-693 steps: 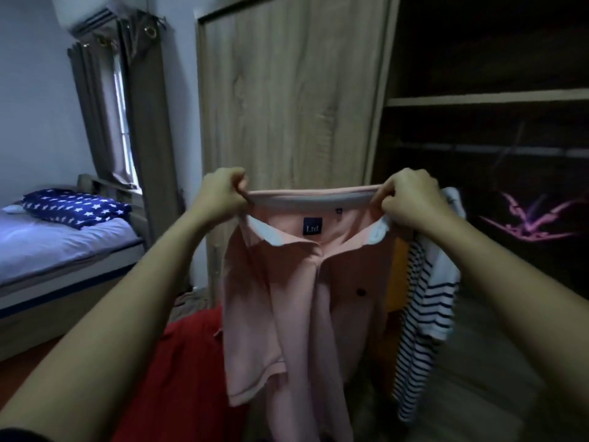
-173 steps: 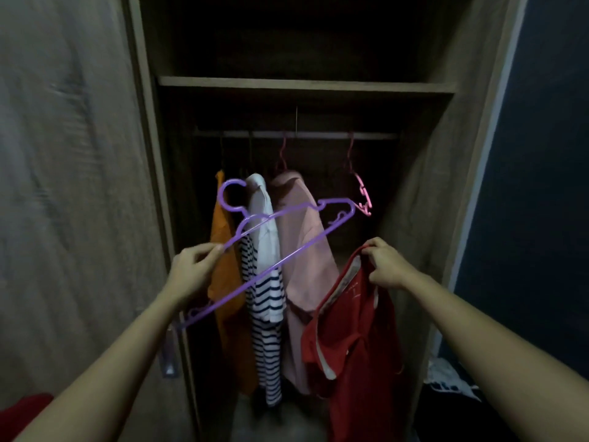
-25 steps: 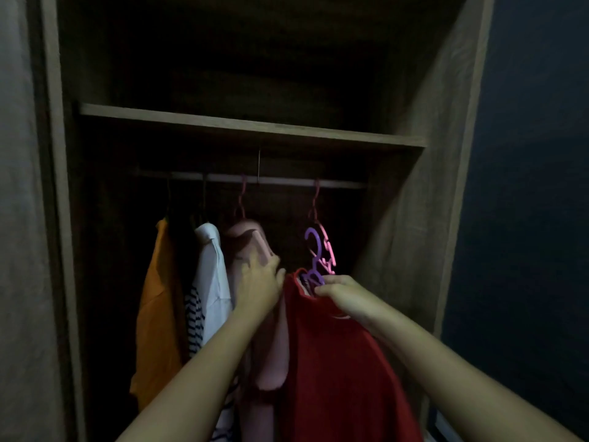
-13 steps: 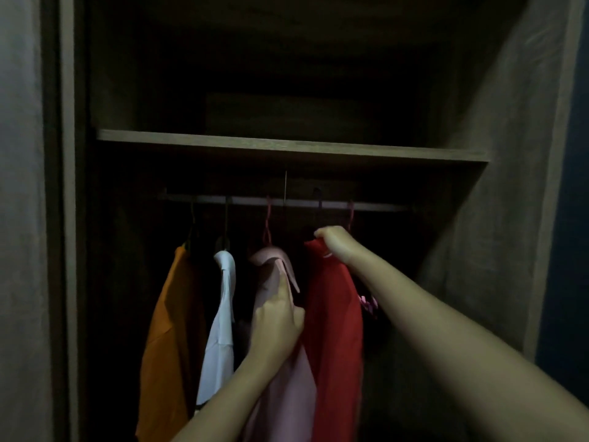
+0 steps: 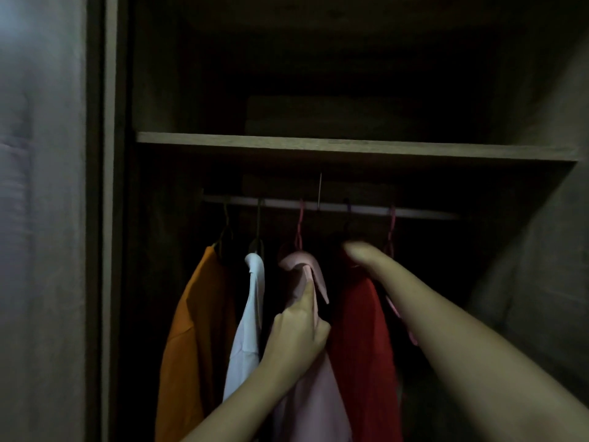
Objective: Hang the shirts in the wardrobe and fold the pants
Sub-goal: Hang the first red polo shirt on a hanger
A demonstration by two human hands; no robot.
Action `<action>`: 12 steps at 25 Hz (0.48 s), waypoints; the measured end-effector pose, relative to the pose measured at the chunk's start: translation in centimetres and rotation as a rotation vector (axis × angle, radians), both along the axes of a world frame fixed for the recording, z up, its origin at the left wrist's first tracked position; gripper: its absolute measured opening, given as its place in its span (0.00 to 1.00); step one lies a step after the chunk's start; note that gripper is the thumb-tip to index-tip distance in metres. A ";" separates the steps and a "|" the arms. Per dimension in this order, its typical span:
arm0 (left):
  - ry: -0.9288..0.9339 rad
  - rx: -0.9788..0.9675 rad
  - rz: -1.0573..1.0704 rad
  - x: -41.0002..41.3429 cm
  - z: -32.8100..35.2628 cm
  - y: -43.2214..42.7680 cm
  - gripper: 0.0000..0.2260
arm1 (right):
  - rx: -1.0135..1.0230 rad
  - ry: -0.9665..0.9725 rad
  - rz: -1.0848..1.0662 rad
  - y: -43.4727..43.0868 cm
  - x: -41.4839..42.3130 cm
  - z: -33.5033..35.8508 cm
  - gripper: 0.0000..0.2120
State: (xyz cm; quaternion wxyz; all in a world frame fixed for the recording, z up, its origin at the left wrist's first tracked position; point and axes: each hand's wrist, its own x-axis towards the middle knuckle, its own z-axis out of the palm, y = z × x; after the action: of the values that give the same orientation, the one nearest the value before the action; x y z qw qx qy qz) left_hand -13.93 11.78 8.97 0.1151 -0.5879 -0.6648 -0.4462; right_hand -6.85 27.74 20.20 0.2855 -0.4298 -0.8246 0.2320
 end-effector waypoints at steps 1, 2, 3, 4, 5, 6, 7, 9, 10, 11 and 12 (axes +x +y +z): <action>0.011 0.009 0.009 -0.1 0.1 -0.1 0.35 | -0.003 -0.041 -0.012 -0.5 0.2 0.2 0.18; 0.014 0.028 0.013 -0.1 0.3 -0.3 0.34 | 0.047 -0.062 -0.044 -1.2 0.4 0.5 0.19; -0.001 0.057 0.009 -0.3 0.6 -0.6 0.33 | 0.099 -0.043 -0.103 -1.9 0.7 0.9 0.19; -0.020 0.097 0.001 -0.5 1.1 -1.1 0.31 | 0.179 0.030 -0.181 -2.6 1.1 1.2 0.19; -0.040 0.137 -0.001 -0.8 1.7 -1.7 0.29 | 0.307 0.136 -0.243 -3.3 1.4 1.2 0.17; -0.059 0.179 0.002 -1.2 2.0 -2.5 0.27 | 0.457 0.244 -0.266 -4.3 1.5 1.0 0.15; -0.063 0.224 0.010 -1.7 2.1 -3.6 0.25 | 0.575 0.338 -0.244 -5.6 1.4 0.4 0.13; -0.053 0.266 0.049 -3.1 1.4 -6.8 0.23 | 0.717 0.442 -0.113 -9.0 0.7 -1.5 0.11; -0.050 0.276 0.068 -3.7 1.1 -8.1 0.23 | 0.746 0.467 -0.057 -10.9 0.4 -2.5 0.11; -0.064 0.263 0.102 -5.1 0.2 -10.2 0.22 | 0.754 0.479 0.002 -13.4 -0.6 -3.8 0.11; -0.076 0.238 0.131 -6.2 -0.6 -12.4 0.22 | 0.761 0.483 0.045 -15.8 -1.5 -5.2 0.11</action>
State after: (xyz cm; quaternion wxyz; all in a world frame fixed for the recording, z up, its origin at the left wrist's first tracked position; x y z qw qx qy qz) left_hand -20.12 -0.58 8.32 0.1875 -0.5080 -0.6481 -0.5355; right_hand -8.38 11.97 14.99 0.6025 -0.2095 -0.7700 0.0121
